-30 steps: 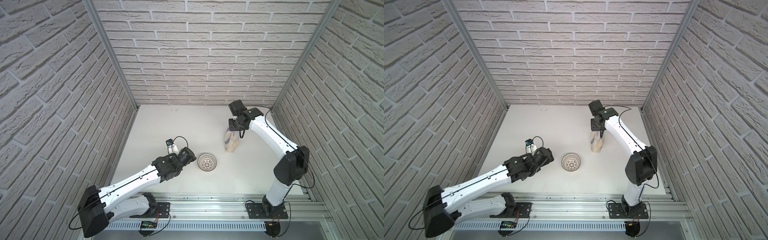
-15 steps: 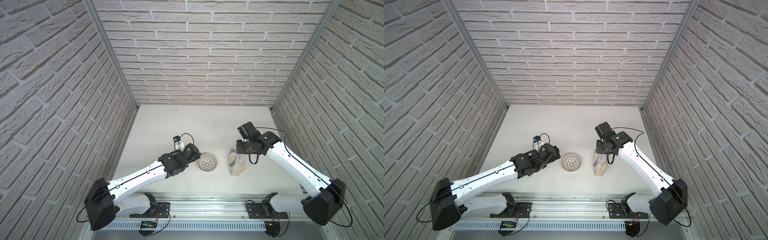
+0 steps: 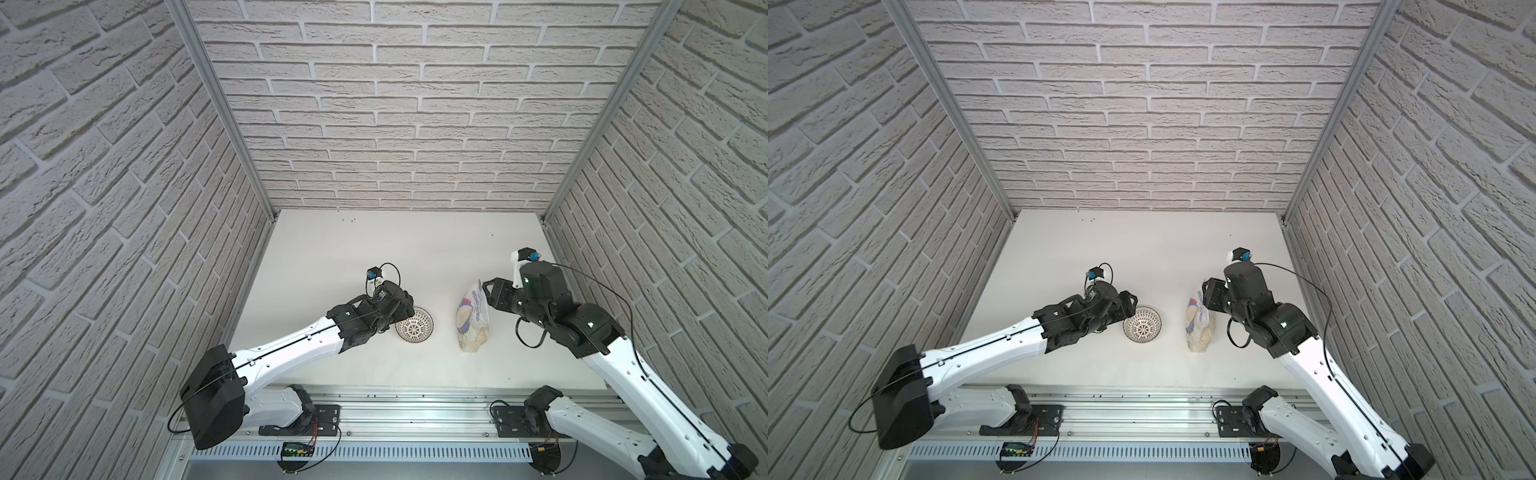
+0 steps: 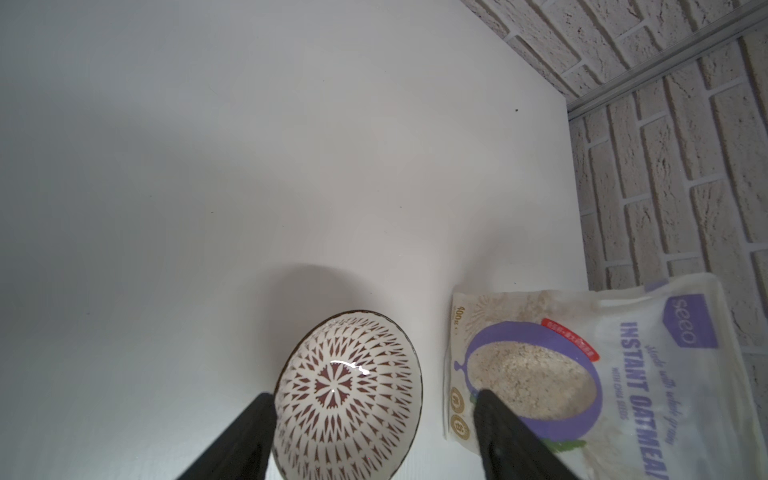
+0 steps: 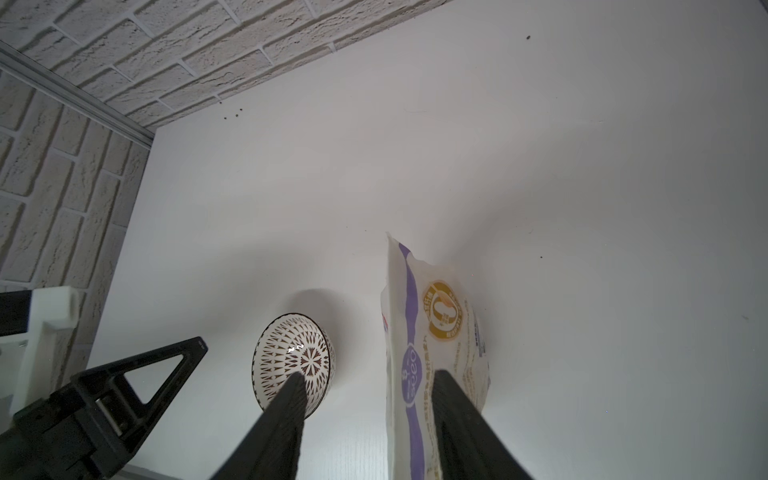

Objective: Pour the oats into the breakfast bowl
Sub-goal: Place the oats bag at the center of the board, then open the oats bag at the center of the board.

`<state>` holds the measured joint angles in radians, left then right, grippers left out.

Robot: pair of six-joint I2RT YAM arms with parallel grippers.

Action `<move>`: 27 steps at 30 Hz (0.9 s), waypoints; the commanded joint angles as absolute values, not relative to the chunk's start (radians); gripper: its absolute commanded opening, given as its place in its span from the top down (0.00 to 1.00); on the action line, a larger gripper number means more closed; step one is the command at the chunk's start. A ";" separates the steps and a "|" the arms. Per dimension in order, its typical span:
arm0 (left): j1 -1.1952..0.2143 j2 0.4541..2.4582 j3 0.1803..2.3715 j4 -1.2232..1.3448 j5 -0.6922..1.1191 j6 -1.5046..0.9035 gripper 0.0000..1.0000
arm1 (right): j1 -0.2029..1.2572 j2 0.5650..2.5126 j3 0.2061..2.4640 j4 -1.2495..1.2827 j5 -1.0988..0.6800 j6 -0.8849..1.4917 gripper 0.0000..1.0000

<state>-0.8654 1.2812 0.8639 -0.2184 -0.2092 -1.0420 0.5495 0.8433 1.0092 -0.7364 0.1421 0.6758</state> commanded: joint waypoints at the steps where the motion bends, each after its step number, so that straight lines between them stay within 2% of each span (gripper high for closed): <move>1: -0.865 1.324 0.906 -0.078 -0.109 -1.007 0.25 | 0.549 0.754 0.901 -0.654 0.078 0.760 0.48; 9: -0.869 1.456 0.981 0.011 0.004 -0.996 0.31 | 0.533 0.580 0.716 -0.513 0.087 0.854 0.49; 17: -0.879 1.566 1.046 0.040 0.070 -1.003 0.34 | 0.476 0.588 0.674 -0.417 0.042 0.855 0.52; 27: -0.889 1.633 1.097 0.048 0.106 -1.004 0.34 | 0.332 0.653 0.626 -0.294 -0.201 0.870 0.57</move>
